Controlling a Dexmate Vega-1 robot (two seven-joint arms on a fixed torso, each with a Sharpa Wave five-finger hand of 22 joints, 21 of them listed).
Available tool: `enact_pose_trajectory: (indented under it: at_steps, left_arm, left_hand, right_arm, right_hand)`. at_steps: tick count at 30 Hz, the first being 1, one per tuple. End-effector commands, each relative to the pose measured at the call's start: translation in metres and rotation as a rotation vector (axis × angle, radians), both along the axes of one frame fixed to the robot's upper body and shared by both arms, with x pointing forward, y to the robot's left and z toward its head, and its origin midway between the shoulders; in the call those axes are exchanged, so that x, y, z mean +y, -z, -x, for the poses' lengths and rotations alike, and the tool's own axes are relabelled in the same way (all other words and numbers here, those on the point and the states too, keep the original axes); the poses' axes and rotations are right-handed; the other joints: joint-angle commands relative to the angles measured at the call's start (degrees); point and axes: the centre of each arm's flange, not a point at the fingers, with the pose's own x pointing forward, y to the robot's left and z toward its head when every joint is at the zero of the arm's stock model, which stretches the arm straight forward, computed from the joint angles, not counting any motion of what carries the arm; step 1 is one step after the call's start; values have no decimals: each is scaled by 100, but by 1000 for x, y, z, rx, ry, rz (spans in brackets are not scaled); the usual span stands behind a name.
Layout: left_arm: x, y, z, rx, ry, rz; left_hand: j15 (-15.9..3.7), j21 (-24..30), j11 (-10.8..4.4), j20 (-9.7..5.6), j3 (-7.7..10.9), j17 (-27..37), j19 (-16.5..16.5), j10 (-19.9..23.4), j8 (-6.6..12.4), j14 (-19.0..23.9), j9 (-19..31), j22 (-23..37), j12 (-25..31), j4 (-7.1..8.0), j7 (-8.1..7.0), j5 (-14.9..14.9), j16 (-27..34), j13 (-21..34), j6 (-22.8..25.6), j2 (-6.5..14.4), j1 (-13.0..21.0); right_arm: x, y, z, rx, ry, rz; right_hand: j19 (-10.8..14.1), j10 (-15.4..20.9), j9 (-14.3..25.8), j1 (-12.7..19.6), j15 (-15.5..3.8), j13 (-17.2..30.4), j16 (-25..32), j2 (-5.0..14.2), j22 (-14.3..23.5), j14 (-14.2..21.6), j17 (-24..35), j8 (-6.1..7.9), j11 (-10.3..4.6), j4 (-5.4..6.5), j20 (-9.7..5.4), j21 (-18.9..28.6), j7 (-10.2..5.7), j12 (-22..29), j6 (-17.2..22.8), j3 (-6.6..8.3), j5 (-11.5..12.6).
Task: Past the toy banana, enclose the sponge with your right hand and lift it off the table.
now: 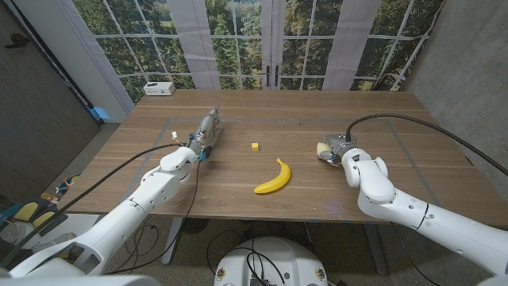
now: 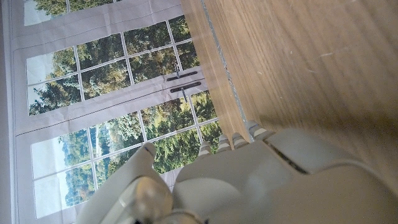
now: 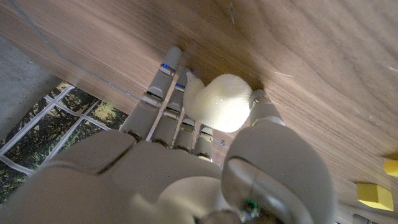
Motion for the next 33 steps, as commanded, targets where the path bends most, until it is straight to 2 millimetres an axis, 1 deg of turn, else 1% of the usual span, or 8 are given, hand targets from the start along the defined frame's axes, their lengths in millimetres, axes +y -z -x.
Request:
enact_pose_trajectory:
  at_steps: [1, 15, 16, 17, 20, 24, 28, 33]
  left_arm:
    - [6, 1, -2, 5, 3, 3]
    - [14, -2, -3, -2, 0, 11]
    - [15, -2, -3, 0, 2, 8]
    - [16, -2, -3, -2, -1, 10]
    - [18, -1, -3, -2, 0, 12]
    - [21, -1, -2, -5, 0, 14]
    - [24, 0, -1, -6, -3, 18]
    - [27, 0, 0, -9, -8, 21]
  left_hand:
    - [-10, -17, 15, 0, -44, 30, 30, -226, -8, -496, 14, 35, -30, 5, -11, 20, -6, 9, -307, 113, 1]
    - [-10, -30, 36, 3, -57, 30, 33, -224, -7, -497, 14, 36, -25, 3, -17, 21, -3, 10, -313, 110, 2]
    - [-9, -35, -19, 6, -60, 30, 34, -234, -7, -495, 14, 36, -27, 3, -20, 22, -2, 10, -315, 111, 3]
    - [-14, -36, 41, 4, -61, 30, 34, -230, -7, -497, 14, 36, -25, 3, -18, 22, -3, 10, -315, 111, 3]
    - [-10, -40, -1, 6, -64, 30, 36, -235, -8, -498, 14, 36, -26, 2, -23, 23, -3, 10, -320, 111, 4]
    - [-9, -46, 68, 6, -69, 30, 37, -225, -5, -494, 14, 37, -21, 3, -22, 24, 0, 10, -316, 113, 4]
    - [-5, -50, -22, 8, -73, 30, 39, -237, -4, -490, 14, 37, -24, 3, -18, 25, 1, 10, -316, 114, 5]
    - [-11, -54, 26, 6, -77, 29, 45, -225, -2, -492, 14, 38, -18, 3, -16, 26, 1, 10, -312, 115, 5]
  right_arm:
    - [1, -18, 8, -125, -49, -110]
    - [7, -44, 12, -211, -80, -116]
    - [8, -46, 13, -214, -80, -113]
    - [9, -48, 13, -218, -81, -111]
    - [12, -54, 14, -228, -92, -106]
    - [19, -61, 15, -243, -110, -98]
    - [27, -65, 16, -255, -134, -94]
    - [36, -71, 17, -269, -163, -83]
  right_hand:
    - [-11, 62, 15, 45, -515, 19, -58, -28, 15, 17, -2, -10, 10, 39, 31, 11, -15, 21, 41, -3, -24]
    - [-54, 135, 16, 82, -522, 23, -79, -34, 11, 9, 3, -56, 45, 54, 25, 1, 15, 5, 50, -38, -43]
    - [-50, 136, 16, 86, -528, 24, -79, -31, 11, 15, 3, -57, 39, 55, 27, 4, 22, 2, 57, -38, -43]
    - [-52, 142, 16, 85, -524, 24, -81, -39, 11, 18, 1, -59, 41, 55, 26, 3, 21, 2, 58, -43, -45]
    - [-58, 157, 16, 88, -536, 24, -82, -28, 10, 30, 1, -60, 46, 64, 25, 2, 27, -1, 80, -45, -47]
    - [-69, 169, 16, 85, -531, 25, -83, -27, 10, 40, 3, -67, 18, 76, 24, 0, 22, -8, 93, -57, -53]
    - [-74, 182, 16, 76, -525, 26, -89, -41, 9, 47, -2, -71, 19, 84, 23, -1, 18, -13, 108, -73, -58]
    - [-86, 208, 17, 81, -541, 27, -98, -39, 9, 64, -9, -80, 23, 90, 29, -3, 25, -16, 122, -78, -61]
